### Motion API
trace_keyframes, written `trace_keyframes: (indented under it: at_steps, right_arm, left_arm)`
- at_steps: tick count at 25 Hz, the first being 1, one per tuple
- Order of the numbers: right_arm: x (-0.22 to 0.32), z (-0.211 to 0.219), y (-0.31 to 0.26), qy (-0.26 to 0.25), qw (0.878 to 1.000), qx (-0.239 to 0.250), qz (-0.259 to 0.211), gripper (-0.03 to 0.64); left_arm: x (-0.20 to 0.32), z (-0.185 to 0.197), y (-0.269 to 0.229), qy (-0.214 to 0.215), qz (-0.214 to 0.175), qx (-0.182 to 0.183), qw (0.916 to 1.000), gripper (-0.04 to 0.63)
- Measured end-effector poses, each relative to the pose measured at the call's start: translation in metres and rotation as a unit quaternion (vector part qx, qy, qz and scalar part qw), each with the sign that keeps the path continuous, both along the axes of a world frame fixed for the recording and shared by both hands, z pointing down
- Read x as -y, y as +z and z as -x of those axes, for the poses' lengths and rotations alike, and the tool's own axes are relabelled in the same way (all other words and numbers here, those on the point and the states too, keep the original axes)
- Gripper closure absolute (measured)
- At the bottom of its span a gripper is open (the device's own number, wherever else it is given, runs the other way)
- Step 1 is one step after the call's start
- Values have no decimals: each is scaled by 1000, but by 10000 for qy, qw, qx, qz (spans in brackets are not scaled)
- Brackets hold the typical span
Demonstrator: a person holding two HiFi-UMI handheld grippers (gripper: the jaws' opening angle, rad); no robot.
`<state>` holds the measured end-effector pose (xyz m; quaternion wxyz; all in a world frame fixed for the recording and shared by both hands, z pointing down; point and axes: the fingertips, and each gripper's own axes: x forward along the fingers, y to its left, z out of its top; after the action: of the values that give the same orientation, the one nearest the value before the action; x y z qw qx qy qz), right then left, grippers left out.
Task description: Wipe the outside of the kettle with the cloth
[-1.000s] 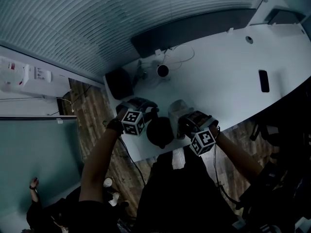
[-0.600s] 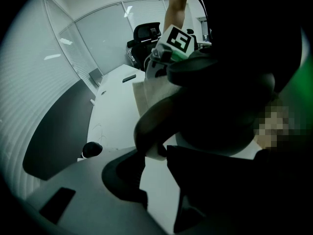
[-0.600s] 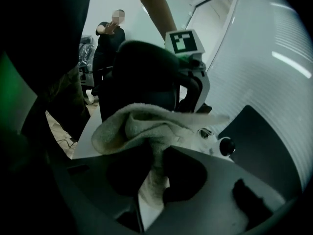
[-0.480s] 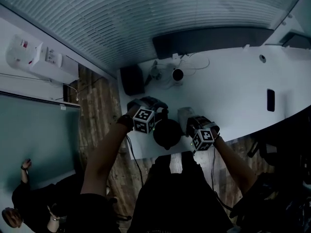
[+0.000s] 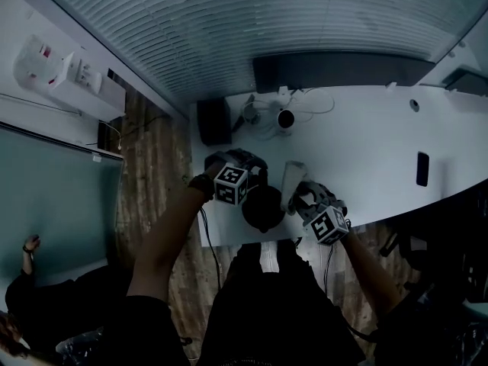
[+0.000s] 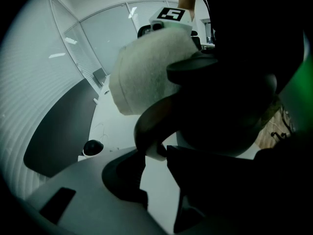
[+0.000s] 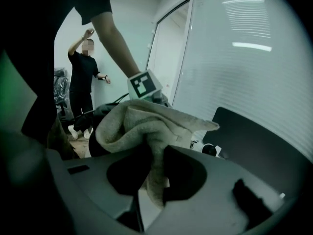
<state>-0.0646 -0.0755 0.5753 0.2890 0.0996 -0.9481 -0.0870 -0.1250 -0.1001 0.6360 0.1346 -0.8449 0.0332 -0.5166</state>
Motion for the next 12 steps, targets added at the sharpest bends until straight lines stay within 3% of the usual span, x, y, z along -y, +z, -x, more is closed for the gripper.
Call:
trace_keyframes:
  at_steps: [4,8,12]
  right_arm:
    - [-10,13,-38,-31,9997,135,-196,540]
    - [-25,23,-60,-279,9956,-257,-858,540]
    - [-51,41,-76,-794,9817,-694,-1585,540]
  left_arm:
    - [3,-1,0,-6,-79,-57,10000,468]
    - [1,0,1,-61,-94,-52,9999,468]
    - [2,-2,1,-99,-108,-160,9998,468]
